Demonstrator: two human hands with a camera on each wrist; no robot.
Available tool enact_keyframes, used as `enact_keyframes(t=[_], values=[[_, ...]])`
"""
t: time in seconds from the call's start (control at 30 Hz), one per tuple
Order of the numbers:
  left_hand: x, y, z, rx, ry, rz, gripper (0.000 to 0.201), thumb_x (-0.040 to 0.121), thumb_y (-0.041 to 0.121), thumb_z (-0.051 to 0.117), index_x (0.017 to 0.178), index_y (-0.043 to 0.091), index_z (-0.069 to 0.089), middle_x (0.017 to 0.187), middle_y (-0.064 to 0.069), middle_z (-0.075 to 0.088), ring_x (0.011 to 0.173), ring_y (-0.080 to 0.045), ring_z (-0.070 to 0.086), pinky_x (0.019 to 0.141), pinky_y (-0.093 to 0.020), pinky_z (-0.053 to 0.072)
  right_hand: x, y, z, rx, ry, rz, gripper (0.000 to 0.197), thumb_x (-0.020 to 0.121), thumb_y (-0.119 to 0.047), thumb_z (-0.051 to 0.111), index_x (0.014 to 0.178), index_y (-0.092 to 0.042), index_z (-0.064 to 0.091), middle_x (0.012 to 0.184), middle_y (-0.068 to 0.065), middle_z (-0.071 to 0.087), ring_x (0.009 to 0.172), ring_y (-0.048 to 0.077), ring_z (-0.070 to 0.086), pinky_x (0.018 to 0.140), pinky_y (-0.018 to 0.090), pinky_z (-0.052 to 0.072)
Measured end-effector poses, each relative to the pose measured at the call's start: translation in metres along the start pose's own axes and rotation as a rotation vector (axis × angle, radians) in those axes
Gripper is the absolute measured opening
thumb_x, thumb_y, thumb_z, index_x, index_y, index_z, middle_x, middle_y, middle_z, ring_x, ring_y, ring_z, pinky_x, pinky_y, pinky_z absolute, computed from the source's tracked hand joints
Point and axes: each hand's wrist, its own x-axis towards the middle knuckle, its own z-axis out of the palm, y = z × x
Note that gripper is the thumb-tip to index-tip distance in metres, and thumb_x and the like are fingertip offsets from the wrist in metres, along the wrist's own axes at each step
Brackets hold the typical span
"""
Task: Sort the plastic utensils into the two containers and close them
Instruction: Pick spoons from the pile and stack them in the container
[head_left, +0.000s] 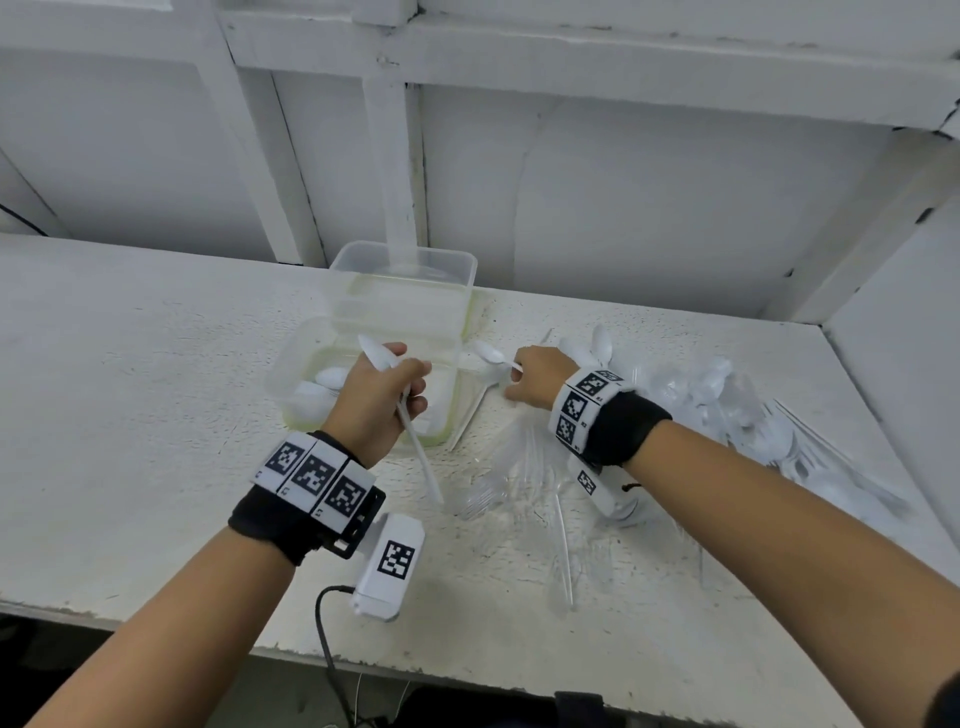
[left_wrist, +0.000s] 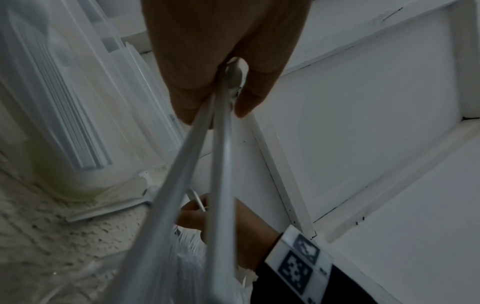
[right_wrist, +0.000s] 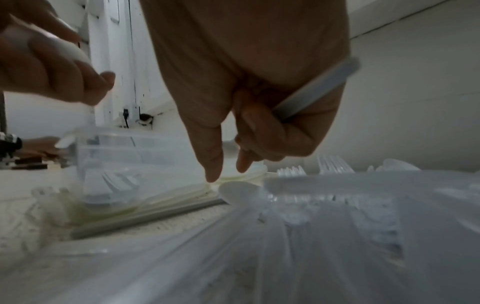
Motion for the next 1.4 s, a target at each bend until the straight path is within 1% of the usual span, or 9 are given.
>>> enact_keyframes(t=[0.13,0.27,0.53,0.67,0.83,1.0,1.1,1.23,1.4], values=[[-0.001,-0.004,0.005,-0.031,-0.019,-0.028,0.011,0.094,0.005,0.048,0.093,0.016,0.047,0.080,-0.005,0.051,0.066,-0.016,0.054,0.058,-0.026,0.049,0.000,-0.004,0.001,-0.026,-0.049,0.036,0.031,0.086,-0.027,0.062,0.106,-0.007,0.049,0.084,0.005,0.052,0.076,0.021,0.052,0.054,0.025,0.037],[-0.005,-0.006,0.006,0.049,-0.032,-0.060,0.010,0.098,0.035,0.042,0.099,0.025,0.042,0.095,-0.007,0.057,0.060,-0.019,0.063,0.053,-0.027,0.055,0.005,-0.013,0.004,-0.071,-0.043,0.073,0.013,0.085,-0.017,0.059,0.079,-0.009,0.050,0.070,0.003,0.051,0.069,0.020,0.053,0.048,0.023,0.033],[-0.001,-0.016,0.000,0.262,-0.060,-0.062,0.025,0.092,0.034,0.055,0.101,0.019,0.037,0.065,-0.002,0.039,0.038,-0.006,0.028,0.037,-0.018,0.025,-0.005,-0.011,-0.005,-0.011,0.008,0.095,0.029,0.088,-0.014,0.050,0.061,-0.011,0.039,0.062,0.002,0.043,0.054,0.014,0.041,0.047,0.023,0.030],[0.001,-0.019,0.003,0.300,-0.091,-0.033,0.018,0.090,0.003,0.055,0.084,0.011,0.041,0.064,-0.002,0.036,0.039,-0.006,0.038,0.040,-0.018,0.035,-0.034,0.002,-0.026,0.234,0.195,0.073,0.028,0.091,-0.024,0.048,0.065,-0.015,0.040,0.065,-0.001,0.043,0.056,0.012,0.040,0.056,0.025,0.038],[0.001,-0.019,0.019,0.345,-0.096,-0.010,0.023,0.094,0.029,0.053,0.107,0.017,0.038,0.070,-0.005,0.046,0.044,-0.015,0.049,0.048,-0.028,0.048,-0.079,0.019,-0.067,0.836,0.543,0.078,0.033,0.097,-0.016,0.037,0.064,-0.016,0.032,0.063,-0.003,0.034,0.053,0.010,0.029,0.049,0.022,0.029],[0.018,-0.031,0.050,0.574,-0.122,0.031,0.026,0.089,0.025,0.060,0.098,0.009,0.041,0.064,-0.002,0.039,0.045,-0.012,0.034,0.039,-0.022,0.031,-0.092,0.044,-0.090,1.198,0.704,0.159,0.025,0.096,-0.015,0.033,0.072,-0.015,0.039,0.073,0.007,0.046,0.071,0.019,0.047,0.067,0.035,0.040],[0.037,-0.044,0.073,0.763,-0.126,0.038,0.016,0.091,0.013,0.052,0.078,0.007,0.045,0.062,-0.004,0.040,0.049,-0.016,0.038,0.043,-0.024,0.032,-0.099,0.051,-0.091,1.457,0.659,0.136,0.021,0.100,-0.024,0.031,0.088,-0.014,0.044,0.073,0.010,0.060,0.067,0.025,0.065,0.071,0.038,0.055],[0.062,-0.059,0.095,1.035,-0.073,0.030,0.027,0.097,0.014,0.038,0.105,-0.004,0.056,0.088,-0.014,0.058,0.074,-0.030,0.056,0.063,-0.036,0.048,-0.107,0.060,-0.079,1.380,0.600,0.201,0.021,0.098,-0.042,0.039,0.093,-0.022,0.043,0.064,0.001,0.044,0.043,0.011,0.041,0.043,0.023,0.044],[0.084,-0.070,0.096,1.455,-0.065,-0.056,0.027,0.092,0.013,0.039,0.112,0.002,0.055,0.123,-0.021,0.052,0.111,-0.034,0.051,0.093,-0.038,0.039,-0.113,0.071,-0.061,1.143,0.436,0.268,0.014,0.094,-0.009,0.044,0.098,-0.014,0.032,0.074,0.001,0.033,0.052,0.009,0.031,0.040,0.019,0.027]])
